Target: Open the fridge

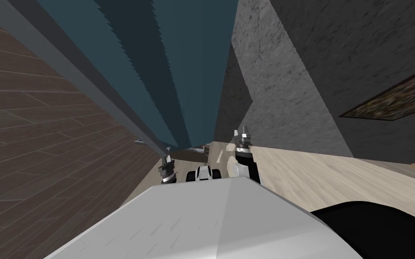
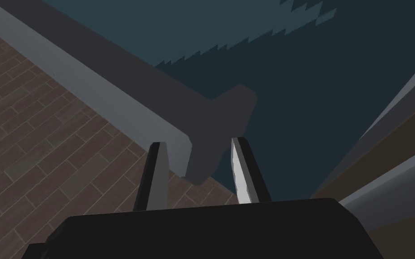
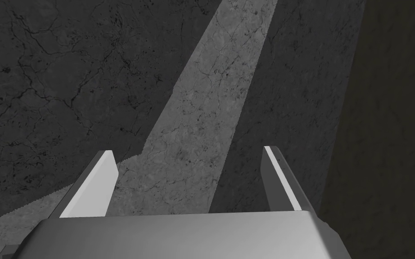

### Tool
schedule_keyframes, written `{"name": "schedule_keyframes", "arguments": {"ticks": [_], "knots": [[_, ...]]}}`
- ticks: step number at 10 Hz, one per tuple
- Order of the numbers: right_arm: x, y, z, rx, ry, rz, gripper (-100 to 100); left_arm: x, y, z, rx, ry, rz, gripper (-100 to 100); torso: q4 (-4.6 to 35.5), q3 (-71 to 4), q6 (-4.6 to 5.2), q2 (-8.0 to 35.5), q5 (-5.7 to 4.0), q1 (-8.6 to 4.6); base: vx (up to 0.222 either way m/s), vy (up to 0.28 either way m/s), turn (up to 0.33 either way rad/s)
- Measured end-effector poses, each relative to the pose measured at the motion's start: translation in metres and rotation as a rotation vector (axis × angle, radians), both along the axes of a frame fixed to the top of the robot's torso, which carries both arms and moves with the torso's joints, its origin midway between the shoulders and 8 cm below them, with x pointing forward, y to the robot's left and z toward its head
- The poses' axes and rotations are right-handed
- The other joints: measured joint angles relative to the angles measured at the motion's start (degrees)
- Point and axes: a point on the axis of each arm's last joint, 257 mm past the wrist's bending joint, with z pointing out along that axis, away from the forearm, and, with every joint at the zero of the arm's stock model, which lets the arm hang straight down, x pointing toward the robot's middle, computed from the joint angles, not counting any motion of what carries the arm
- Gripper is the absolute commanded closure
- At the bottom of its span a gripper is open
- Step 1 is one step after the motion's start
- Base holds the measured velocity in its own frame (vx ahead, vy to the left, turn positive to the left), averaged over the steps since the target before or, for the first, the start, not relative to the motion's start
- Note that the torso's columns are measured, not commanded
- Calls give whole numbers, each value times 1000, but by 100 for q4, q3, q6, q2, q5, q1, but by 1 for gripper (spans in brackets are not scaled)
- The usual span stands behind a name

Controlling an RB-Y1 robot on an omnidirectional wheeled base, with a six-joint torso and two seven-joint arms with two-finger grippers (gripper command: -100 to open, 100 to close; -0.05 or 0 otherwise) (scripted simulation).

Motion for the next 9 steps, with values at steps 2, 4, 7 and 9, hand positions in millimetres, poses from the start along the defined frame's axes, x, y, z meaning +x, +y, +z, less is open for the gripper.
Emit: {"name": "schedule_keyframes", "arguments": {"ticks": [2,4,7,9], "knots": [[0,0,0,0,0,0,0,-12,14,-1,-1,4,44,100,5,0,33,-1,-2,-5,-7,-209,132],[0,0,0,0,0,0,0,-24,27,1,3,1,94,100,11,-7,39,-6,-14,-15,-21,-221,122],[0,0,0,0,0,0,0,-43,50,3,5,-16,171,100,18,-10,40,-1,-30,-29,-38,-211,112],[0,0,0,0,0,0,0,-52,57,5,5,-19,198,100,21,-17,34,-8,-32,-2,-46,-137,69]]}}
